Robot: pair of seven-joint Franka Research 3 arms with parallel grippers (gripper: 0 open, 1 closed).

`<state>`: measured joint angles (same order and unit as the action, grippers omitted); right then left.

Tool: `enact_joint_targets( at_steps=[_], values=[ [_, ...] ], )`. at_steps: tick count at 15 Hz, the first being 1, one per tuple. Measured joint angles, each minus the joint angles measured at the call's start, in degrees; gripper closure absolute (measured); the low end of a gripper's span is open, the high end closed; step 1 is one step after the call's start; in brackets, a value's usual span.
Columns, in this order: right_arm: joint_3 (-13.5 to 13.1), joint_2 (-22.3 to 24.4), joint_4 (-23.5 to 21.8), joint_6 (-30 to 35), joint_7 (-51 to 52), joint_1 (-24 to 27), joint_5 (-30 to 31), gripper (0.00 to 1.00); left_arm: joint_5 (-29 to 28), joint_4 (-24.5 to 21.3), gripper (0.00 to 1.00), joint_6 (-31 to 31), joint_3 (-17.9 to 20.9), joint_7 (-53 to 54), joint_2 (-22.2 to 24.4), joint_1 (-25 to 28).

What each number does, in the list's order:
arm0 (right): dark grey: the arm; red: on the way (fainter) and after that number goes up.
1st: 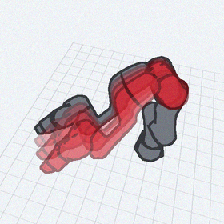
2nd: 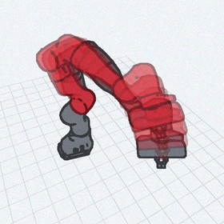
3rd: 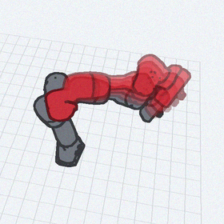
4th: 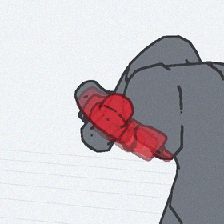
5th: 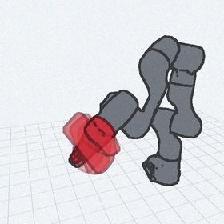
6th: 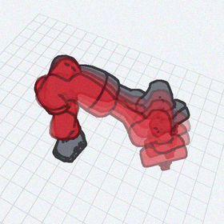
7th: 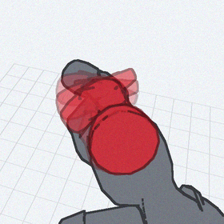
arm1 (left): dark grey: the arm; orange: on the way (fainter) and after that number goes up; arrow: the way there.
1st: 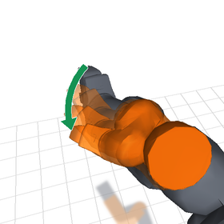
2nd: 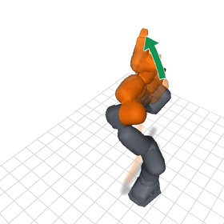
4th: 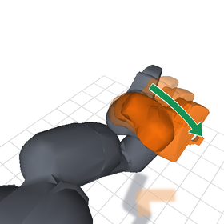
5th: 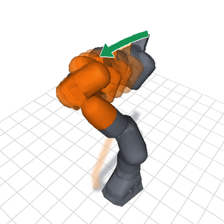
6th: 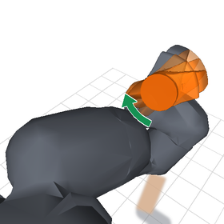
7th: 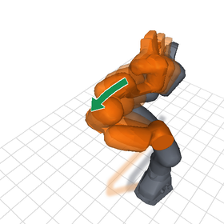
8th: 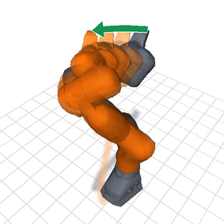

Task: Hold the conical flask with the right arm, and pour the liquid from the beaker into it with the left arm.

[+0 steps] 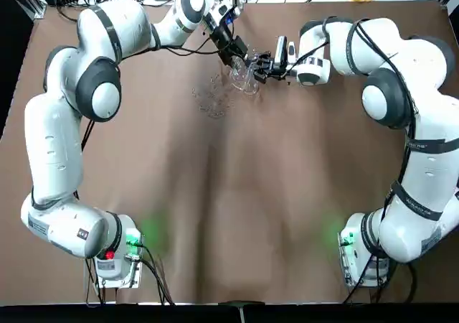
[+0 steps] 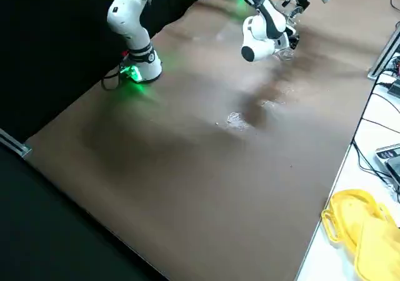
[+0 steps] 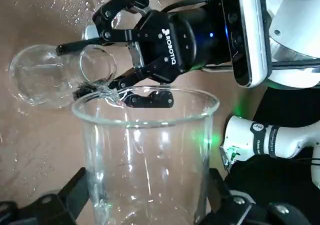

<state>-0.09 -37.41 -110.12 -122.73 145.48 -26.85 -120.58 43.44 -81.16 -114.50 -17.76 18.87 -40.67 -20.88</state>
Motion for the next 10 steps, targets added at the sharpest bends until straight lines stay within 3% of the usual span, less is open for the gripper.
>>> enact_joint_targets(
  at_steps=[10],
  values=[
    [0.02, 0.00, -0.01, 0.00, 0.09, 0.00, 0.00, 0.61, 0.00, 0.01, 0.02, 0.09, -0.08, -1.13, 0.00, -0.21]
  ],
)
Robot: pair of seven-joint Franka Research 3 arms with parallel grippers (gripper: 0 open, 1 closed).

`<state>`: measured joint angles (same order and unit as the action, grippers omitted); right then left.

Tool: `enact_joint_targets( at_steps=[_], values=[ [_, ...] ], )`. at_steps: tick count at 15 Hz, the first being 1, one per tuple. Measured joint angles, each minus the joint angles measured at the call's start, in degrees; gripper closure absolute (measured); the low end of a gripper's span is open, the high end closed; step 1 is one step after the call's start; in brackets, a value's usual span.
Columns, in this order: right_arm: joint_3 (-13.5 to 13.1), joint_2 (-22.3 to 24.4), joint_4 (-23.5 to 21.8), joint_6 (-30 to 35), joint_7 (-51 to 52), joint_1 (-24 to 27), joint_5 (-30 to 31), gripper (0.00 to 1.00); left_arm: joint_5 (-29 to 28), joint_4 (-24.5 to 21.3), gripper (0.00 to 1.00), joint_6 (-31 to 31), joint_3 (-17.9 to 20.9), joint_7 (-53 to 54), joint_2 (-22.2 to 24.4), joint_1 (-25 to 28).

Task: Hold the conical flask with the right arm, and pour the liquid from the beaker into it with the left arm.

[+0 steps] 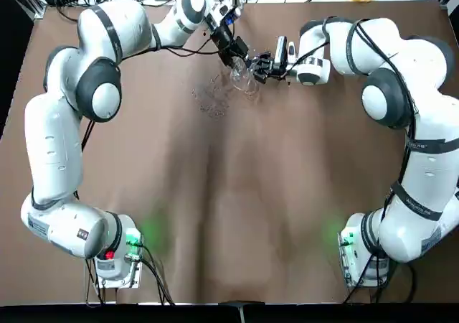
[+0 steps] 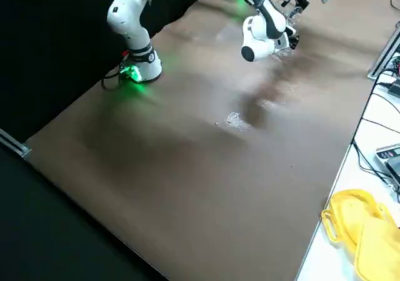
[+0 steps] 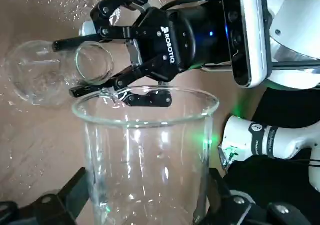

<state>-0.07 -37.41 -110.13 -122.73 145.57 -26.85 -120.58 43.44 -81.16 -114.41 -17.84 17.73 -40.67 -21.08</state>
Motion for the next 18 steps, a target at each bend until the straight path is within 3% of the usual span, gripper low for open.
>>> enact_joint_targets(
  at_steps=[18],
  values=[
    [0.02, 0.00, -0.01, -0.01, 0.16, -0.01, 0.00, 0.61, 0.34, 0.46, 0.02, -2.30, 0.02, -0.05, 0.00, 0.00]
  ],
)
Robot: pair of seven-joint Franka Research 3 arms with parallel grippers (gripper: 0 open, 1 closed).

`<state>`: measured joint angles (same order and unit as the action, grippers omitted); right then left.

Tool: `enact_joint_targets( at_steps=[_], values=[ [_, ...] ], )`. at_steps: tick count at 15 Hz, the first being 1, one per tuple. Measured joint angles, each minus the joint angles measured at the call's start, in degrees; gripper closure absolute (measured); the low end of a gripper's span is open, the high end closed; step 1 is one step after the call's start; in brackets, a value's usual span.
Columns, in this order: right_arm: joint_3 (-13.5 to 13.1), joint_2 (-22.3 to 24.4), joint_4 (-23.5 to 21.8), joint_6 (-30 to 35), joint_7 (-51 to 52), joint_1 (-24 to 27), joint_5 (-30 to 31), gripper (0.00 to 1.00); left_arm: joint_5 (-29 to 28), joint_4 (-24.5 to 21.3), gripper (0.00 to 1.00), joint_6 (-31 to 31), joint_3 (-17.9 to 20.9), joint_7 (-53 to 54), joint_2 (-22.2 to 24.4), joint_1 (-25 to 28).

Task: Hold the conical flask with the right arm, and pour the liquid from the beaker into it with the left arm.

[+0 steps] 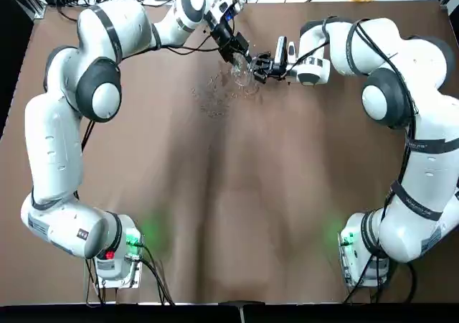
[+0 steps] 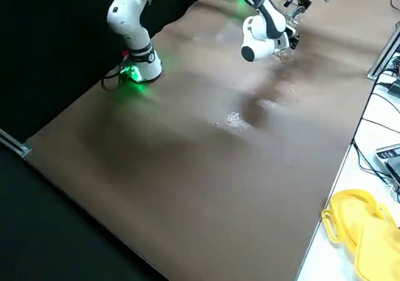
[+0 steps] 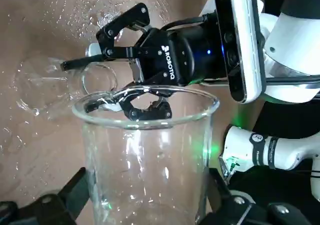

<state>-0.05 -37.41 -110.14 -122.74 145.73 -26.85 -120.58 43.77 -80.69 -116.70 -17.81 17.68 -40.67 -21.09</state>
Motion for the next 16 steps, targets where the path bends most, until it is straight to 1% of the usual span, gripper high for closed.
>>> enact_joint_targets(
  at_steps=[5, 8, 16],
  values=[
    [0.00, 0.00, -0.01, 0.00, 0.01, 0.00, 0.00, 0.61, 0.36, 0.00, 0.02, -0.05, 0.00, -1.61, 0.00, -0.01],
    [0.00, 0.00, -0.01, 0.00, 0.02, 0.00, 0.00, 0.61, 2.39, 0.00, 0.02, -0.07, 0.00, -2.10, 0.00, -0.01],
    [0.00, 0.00, -0.01, 0.00, 0.03, 0.00, 0.00, 0.61, 2.57, 0.00, 0.02, -0.08, 0.00, -3.35, 0.00, -0.01]
  ],
)
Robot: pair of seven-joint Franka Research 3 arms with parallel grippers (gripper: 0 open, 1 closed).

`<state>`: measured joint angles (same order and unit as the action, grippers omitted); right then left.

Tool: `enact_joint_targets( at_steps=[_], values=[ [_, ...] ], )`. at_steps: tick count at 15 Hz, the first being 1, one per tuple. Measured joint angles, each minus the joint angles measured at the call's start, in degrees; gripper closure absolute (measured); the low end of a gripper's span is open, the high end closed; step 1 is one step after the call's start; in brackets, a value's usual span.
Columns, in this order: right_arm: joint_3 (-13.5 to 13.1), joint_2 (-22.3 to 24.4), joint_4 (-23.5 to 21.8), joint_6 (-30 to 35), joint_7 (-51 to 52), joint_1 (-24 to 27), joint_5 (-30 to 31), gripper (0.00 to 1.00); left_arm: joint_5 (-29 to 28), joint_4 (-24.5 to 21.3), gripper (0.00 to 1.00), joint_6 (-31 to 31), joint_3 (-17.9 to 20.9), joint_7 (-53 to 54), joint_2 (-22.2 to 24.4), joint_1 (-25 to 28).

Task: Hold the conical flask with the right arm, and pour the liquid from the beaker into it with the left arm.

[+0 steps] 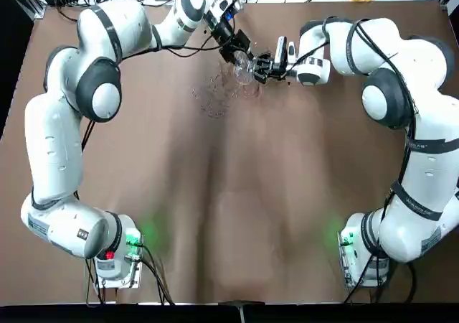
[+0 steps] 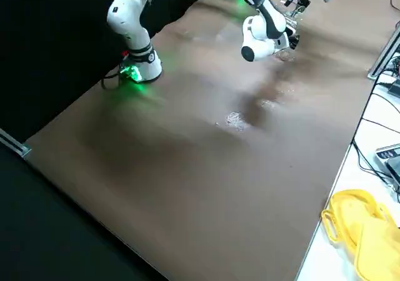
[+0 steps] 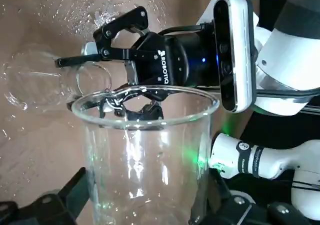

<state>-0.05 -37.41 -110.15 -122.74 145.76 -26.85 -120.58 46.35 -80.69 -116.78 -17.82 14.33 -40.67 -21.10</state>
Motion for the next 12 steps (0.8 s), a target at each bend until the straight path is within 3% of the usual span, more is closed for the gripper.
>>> enact_joint_targets(
  at_steps=[9, 12],
  values=[
    [0.00, 0.00, 0.00, 0.00, 0.01, 0.00, 0.00, 0.61, 1.07, 0.00, 0.02, -0.04, 0.12, 0.28, 0.00, 0.10],
    [0.00, 0.00, 0.00, 0.00, 0.01, 0.00, 0.00, 0.61, 1.07, 0.00, 0.02, -0.04, 0.28, 4.74, 0.00, 0.20]
  ],
)
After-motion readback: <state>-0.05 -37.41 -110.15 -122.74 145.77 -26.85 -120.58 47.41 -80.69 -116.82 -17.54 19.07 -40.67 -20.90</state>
